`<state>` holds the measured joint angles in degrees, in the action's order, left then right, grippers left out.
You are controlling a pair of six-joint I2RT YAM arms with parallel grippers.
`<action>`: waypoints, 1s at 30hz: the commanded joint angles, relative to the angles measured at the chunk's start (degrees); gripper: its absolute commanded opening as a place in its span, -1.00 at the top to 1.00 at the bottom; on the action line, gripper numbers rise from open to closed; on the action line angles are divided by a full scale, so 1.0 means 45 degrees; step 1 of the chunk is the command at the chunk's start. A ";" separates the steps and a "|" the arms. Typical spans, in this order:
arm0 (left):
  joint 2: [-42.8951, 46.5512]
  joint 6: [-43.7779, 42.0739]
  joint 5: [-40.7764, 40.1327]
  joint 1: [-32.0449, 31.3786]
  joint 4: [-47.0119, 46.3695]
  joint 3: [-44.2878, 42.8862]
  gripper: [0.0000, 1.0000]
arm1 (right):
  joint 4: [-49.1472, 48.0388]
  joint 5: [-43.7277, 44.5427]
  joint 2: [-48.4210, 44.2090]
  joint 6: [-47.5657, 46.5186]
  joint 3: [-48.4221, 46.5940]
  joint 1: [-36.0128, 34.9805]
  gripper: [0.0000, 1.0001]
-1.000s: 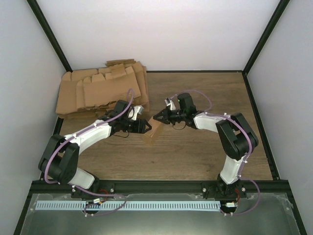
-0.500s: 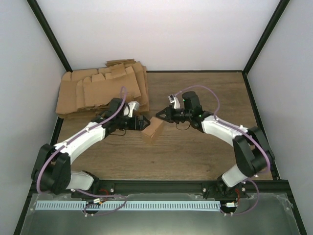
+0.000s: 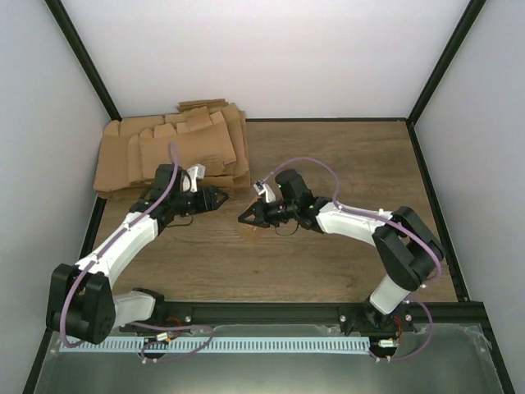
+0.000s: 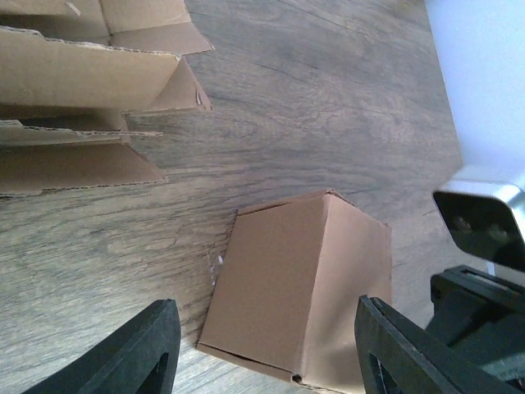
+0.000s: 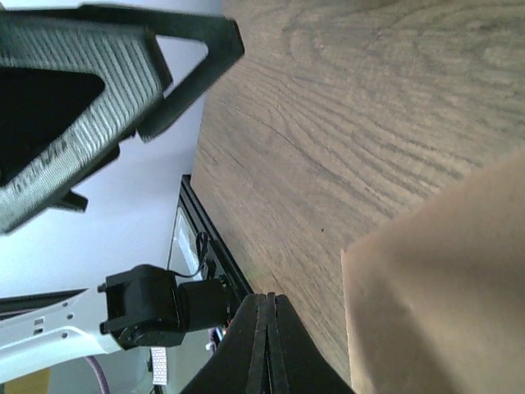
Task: Fold the paper box
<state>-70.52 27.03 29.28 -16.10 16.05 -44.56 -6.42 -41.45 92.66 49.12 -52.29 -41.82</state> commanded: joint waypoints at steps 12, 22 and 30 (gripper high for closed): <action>-0.0371 -0.0401 0.0894 0.0081 0.0060 0.0299 -0.23 | -0.1189 0.0793 0.1613 0.0000 0.0712 -0.0042 0.99; -0.0484 -0.0420 0.0939 0.0091 0.0104 0.0341 -0.24 | -0.0028 0.0603 -0.0154 -0.0569 -0.0876 -0.0042 0.99; -0.0767 -0.0511 0.1204 0.0057 0.0065 0.0375 -0.24 | -0.1939 -0.0225 0.0541 0.0301 0.1155 -0.0042 0.99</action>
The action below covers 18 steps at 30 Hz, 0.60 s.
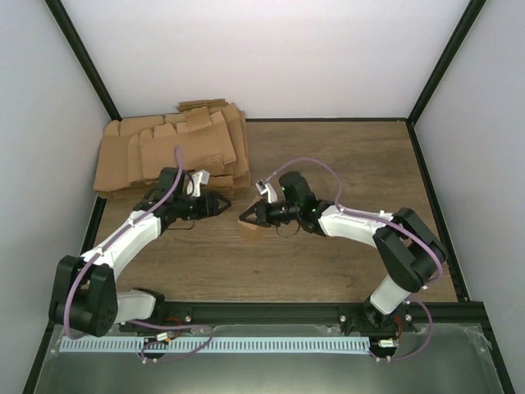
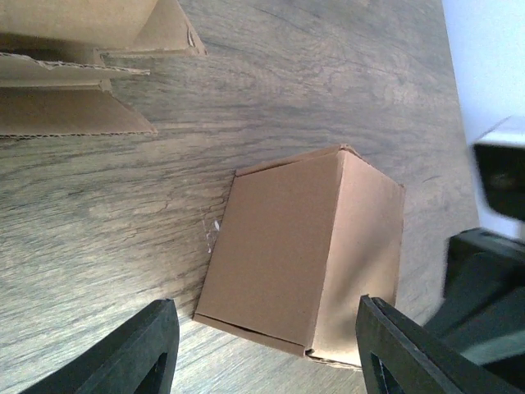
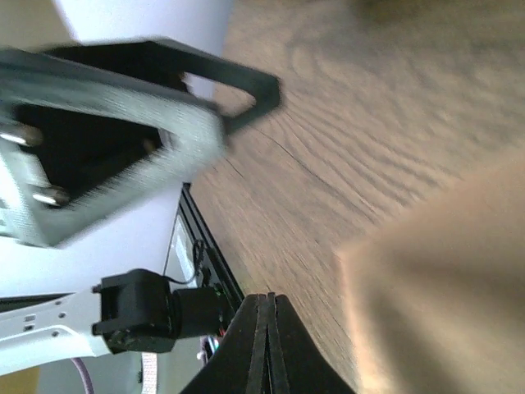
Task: Fold the paper box
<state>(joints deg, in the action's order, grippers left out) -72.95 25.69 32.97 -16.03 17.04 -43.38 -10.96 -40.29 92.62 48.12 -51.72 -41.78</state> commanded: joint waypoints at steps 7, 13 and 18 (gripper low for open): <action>-0.0370 -0.0341 0.0494 -0.0021 -0.0023 -0.0024 -0.24 | -0.1574 -0.0610 0.1270 0.0630 0.1366 0.0102 0.99; -0.0478 -0.0479 0.0547 -0.0110 0.0120 -0.0136 -0.31 | -0.0282 -0.0331 -0.0225 -0.0085 0.0491 0.0124 0.99; -0.0675 -0.1289 -0.0003 -0.0762 0.0749 -0.0709 -0.62 | 0.0139 -0.0081 -0.1686 -0.0518 0.0607 0.0439 0.99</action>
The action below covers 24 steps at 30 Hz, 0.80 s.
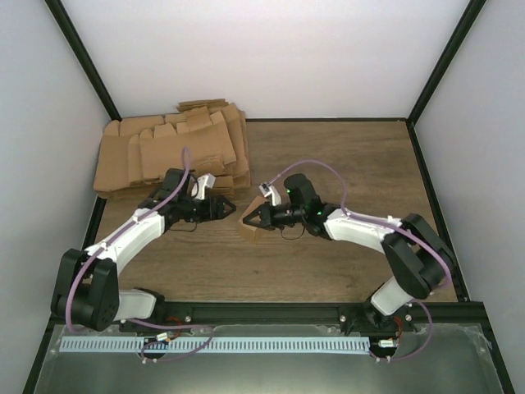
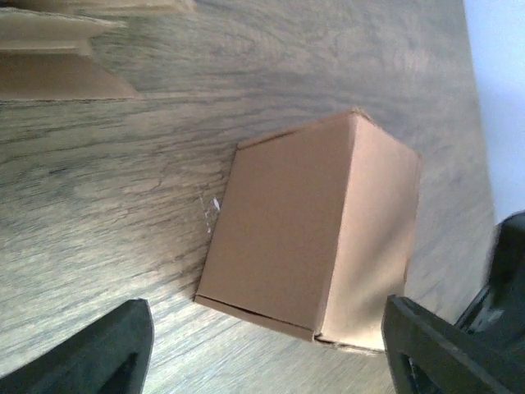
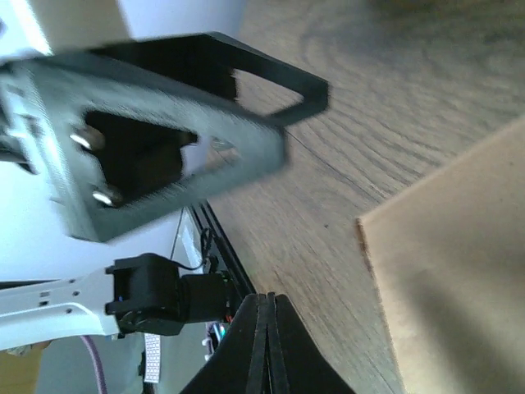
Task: Fold the paper box
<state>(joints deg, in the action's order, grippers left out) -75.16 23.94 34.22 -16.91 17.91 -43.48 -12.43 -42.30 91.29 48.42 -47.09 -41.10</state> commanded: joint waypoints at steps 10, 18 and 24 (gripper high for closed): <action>-0.1251 -0.2688 -0.6293 -0.4293 0.2730 -0.2994 -1.00 | 0.5226 0.3480 -0.4974 -0.3819 -0.0760 0.2906 0.40; -0.3579 -0.3259 -0.8398 -0.5819 0.4032 -0.4901 -1.00 | 0.6769 0.6246 -0.6545 -0.4479 -0.0856 0.3528 -1.00; -0.4542 -0.3486 -0.8590 -0.6179 0.4558 -0.5697 -0.78 | 0.7186 0.6576 -0.6413 -0.4510 -0.0973 0.3523 -1.00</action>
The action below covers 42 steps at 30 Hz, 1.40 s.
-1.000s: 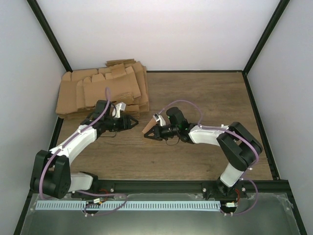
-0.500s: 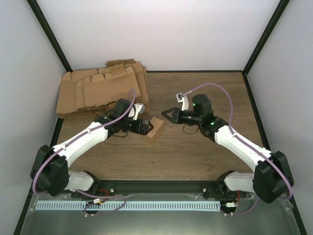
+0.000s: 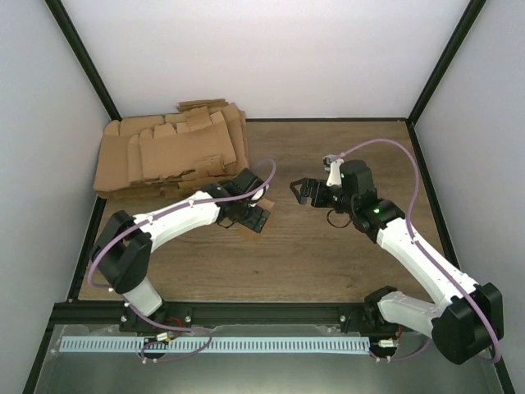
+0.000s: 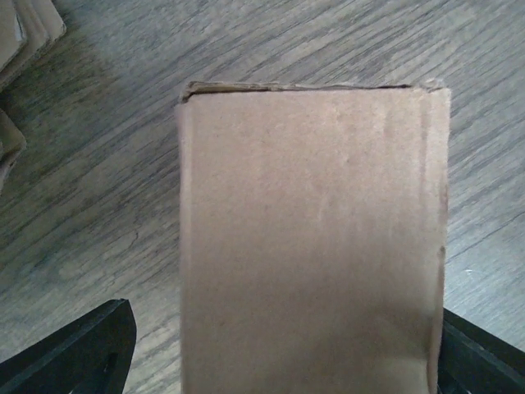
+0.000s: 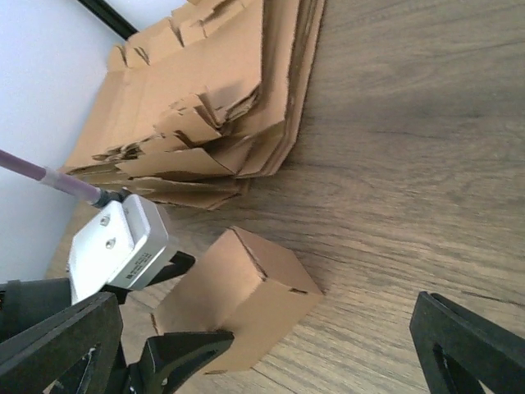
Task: Fold the paper box
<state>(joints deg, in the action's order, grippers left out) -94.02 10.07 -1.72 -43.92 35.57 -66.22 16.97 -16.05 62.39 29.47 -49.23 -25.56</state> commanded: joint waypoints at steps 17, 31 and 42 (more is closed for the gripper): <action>0.2633 -0.2801 -0.8665 -0.4442 -0.1503 0.1025 -0.36 | 0.6301 -0.0690 0.3158 0.1742 -0.5173 0.0582 -0.99; 0.4231 -0.6290 -1.1768 -0.7334 -0.5629 0.3501 -0.34 | 0.4075 -0.8617 0.2161 0.5761 -0.3135 0.1811 -1.00; 0.3789 -0.6796 -1.1817 -0.7924 -0.6427 0.3382 -0.34 | 0.3181 -0.9193 0.2186 0.6510 -0.2122 0.1336 -1.00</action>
<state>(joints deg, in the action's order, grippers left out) -76.18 -18.96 -53.43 -78.17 10.26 -50.68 34.87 -54.02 72.88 55.75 -59.05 -18.15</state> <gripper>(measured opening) 0.670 0.998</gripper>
